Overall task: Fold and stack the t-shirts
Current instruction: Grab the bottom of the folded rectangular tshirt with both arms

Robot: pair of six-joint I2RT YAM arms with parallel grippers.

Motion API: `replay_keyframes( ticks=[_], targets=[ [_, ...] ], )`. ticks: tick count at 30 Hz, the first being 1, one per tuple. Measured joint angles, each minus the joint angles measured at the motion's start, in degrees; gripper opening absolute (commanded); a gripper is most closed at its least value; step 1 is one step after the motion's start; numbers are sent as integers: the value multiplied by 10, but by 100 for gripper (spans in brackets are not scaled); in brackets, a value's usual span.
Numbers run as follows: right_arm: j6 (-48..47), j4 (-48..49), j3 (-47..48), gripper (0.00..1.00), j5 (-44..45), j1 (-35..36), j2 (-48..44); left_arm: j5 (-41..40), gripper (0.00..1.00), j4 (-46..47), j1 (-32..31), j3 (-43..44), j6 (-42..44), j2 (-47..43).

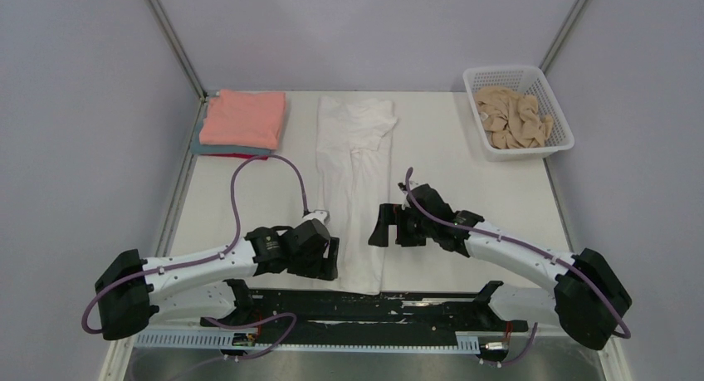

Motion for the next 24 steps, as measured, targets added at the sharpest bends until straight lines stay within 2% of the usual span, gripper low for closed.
replay_keyframes(
  ticks=[3, 9, 13, 18, 22, 24],
  targets=[
    [30, 1, -36, 90, -9, 28, -38, -6, 77, -15, -5, -12, -4, -7],
    [64, 5, -72, 80, -28, 63, -40, 5, 65, -11, -11, -46, -4, -33],
    [80, 17, -80, 73, -39, 78, -20, 6, 53, -5, -12, -47, -4, -14],
    [90, 34, -80, 65, -55, 95, 17, -12, 43, -9, -14, -35, -2, 35],
    [95, 48, -80, 56, -64, 105, 37, -30, 27, -12, -15, -18, -3, 72],
    [98, 56, -80, 52, -70, 109, 45, -37, 15, -13, -16, -14, -4, 83]
  ],
)
